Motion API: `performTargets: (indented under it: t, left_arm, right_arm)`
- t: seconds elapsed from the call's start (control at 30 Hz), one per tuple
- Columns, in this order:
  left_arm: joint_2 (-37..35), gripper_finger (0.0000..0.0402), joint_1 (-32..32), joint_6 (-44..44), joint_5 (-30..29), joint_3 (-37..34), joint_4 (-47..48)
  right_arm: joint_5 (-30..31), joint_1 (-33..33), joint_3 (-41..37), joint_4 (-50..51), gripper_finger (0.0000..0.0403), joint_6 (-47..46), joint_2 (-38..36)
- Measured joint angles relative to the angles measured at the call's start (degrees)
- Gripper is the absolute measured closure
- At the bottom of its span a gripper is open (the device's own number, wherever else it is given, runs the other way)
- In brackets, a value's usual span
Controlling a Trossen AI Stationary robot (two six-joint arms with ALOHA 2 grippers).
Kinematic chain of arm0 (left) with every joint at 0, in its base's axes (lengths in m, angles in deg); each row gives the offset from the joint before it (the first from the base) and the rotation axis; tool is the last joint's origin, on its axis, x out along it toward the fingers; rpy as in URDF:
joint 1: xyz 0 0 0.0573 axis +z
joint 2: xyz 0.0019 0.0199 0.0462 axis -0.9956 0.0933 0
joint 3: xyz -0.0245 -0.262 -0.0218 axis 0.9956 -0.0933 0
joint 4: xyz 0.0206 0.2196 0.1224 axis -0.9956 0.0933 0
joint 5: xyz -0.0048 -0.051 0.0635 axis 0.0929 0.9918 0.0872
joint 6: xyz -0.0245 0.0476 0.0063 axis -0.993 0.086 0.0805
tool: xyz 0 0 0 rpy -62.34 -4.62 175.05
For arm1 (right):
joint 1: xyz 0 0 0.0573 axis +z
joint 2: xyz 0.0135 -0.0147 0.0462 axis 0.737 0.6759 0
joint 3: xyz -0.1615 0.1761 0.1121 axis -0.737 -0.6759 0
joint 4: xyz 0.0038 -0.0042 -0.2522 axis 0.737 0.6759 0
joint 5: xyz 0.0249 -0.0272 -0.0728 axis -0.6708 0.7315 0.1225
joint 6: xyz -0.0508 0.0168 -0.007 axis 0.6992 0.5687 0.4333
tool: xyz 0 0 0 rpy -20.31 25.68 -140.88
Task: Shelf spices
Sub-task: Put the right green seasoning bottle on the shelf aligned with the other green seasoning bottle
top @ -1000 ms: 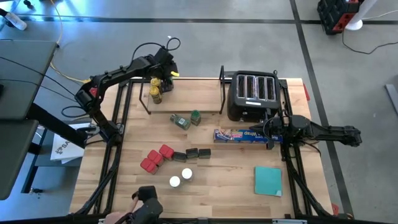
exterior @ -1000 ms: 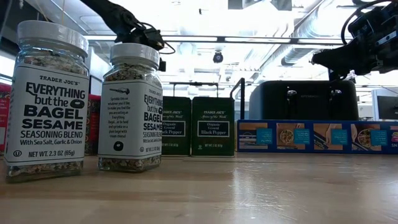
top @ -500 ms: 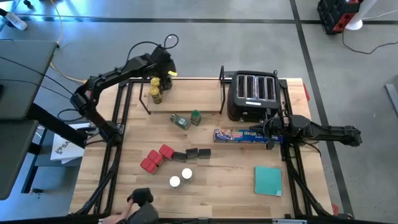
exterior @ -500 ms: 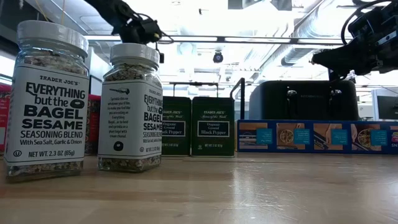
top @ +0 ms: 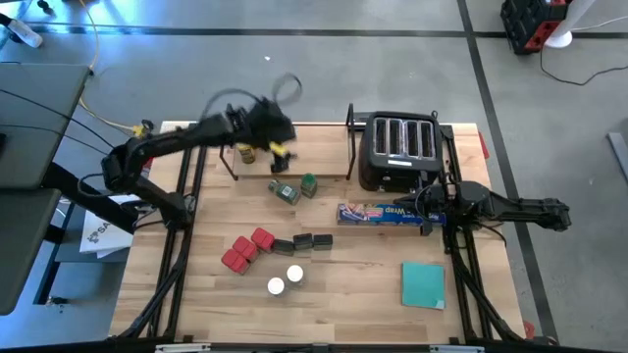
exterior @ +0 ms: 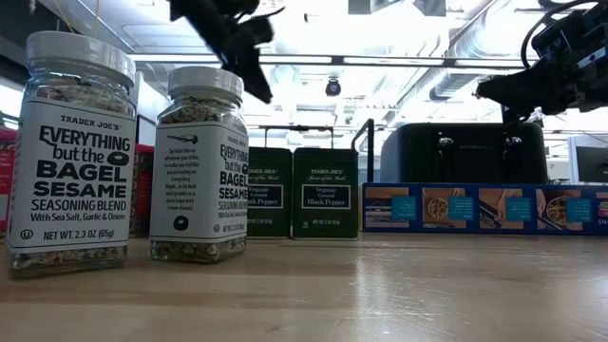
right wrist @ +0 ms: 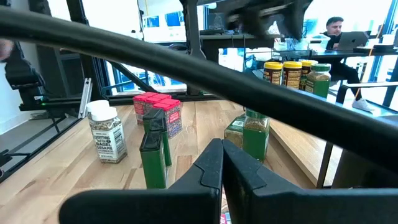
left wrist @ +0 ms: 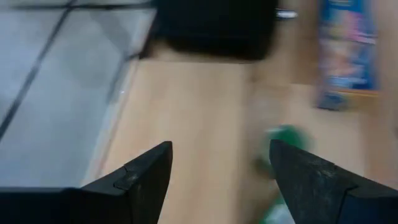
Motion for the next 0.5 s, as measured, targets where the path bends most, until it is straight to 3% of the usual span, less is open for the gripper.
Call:
performTargets:
  t: [0.13,0.27,0.5]
  left_arm:
    - [2.24,0.0137,-10.03,3.5,-1.02,-1.62,-2.92]
    - [5.09,0.0137,-15.43,4.34,-1.03,-1.6,-6.5]
    - [9.53,0.0137,-12.1,3.94,-0.41,-1.59,-6.1]
  right_arm:
    - [0.01,-0.02,0.01,-0.02,0.0403,0.0,0.0]
    - [0.02,-0.02,0.0,-0.02,0.0403,0.0,0.0]
    - [0.01,-0.01,0.01,-0.01,0.0403,0.0,0.0]
